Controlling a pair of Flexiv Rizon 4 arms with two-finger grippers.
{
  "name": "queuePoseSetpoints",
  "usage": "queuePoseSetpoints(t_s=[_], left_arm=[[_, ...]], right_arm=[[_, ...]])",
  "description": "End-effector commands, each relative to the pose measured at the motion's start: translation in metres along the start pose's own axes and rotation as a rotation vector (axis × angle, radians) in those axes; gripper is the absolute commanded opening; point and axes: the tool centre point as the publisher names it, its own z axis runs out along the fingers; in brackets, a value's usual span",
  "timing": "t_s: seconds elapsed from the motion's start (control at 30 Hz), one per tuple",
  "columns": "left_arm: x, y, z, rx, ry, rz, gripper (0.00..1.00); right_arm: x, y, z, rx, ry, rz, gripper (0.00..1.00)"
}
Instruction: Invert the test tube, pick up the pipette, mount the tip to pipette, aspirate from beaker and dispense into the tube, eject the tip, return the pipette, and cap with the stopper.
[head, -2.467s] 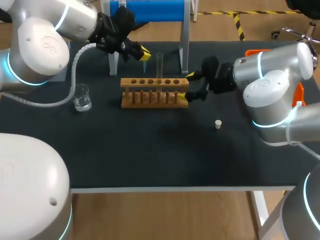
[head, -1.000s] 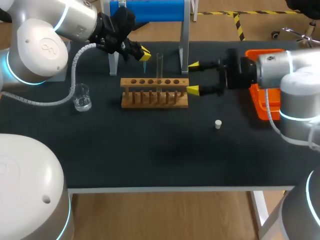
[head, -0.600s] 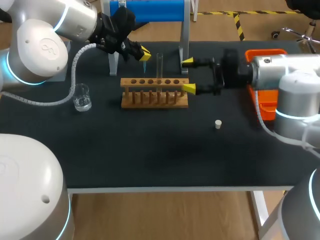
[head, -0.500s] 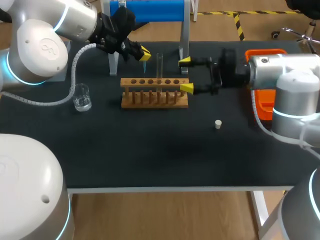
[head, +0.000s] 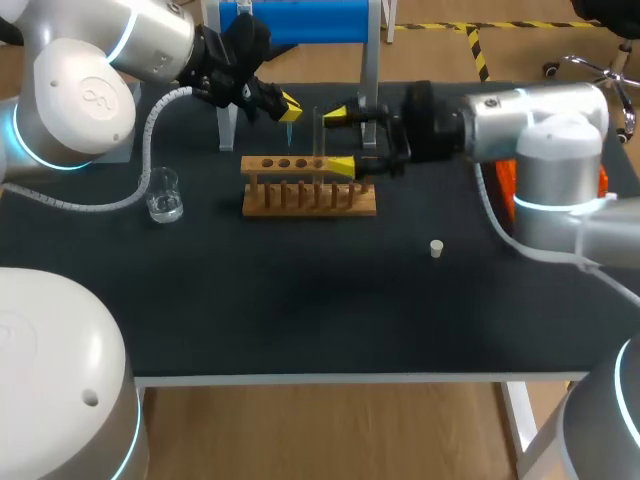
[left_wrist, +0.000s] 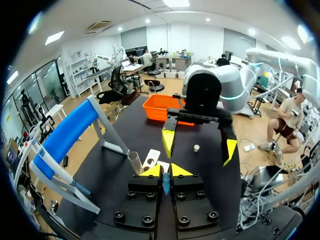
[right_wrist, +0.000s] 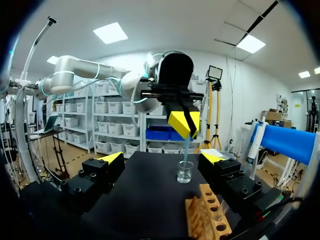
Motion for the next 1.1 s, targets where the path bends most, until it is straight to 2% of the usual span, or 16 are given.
queuePoseSetpoints(t_s=[0.03,0.33,0.63,1.1], left_arm=[[-0.001,-0.001,-0.001,-0.006,0.004,-0.001,0.0],[-0.001,-0.001,-0.001,-0.006,0.004,-0.001,0.0],[-0.001,-0.001,-0.001,-0.006,0.004,-0.001,0.0],[-0.001,-0.001,-0.001,-0.006,0.004,-0.001,0.0]], right_arm=[[-0.011,0.0,0.014,-0.003,0.006,0.01,1.0],[-0.028,-0.007,0.03,-0.007,-0.043,0.001,1.0],[-0.041,-0.005,0.04,-0.018,-0.027,0.007,1.0],[-0.041,-0.001,0.047,-0.036,-0.011,0.054,1.0]])
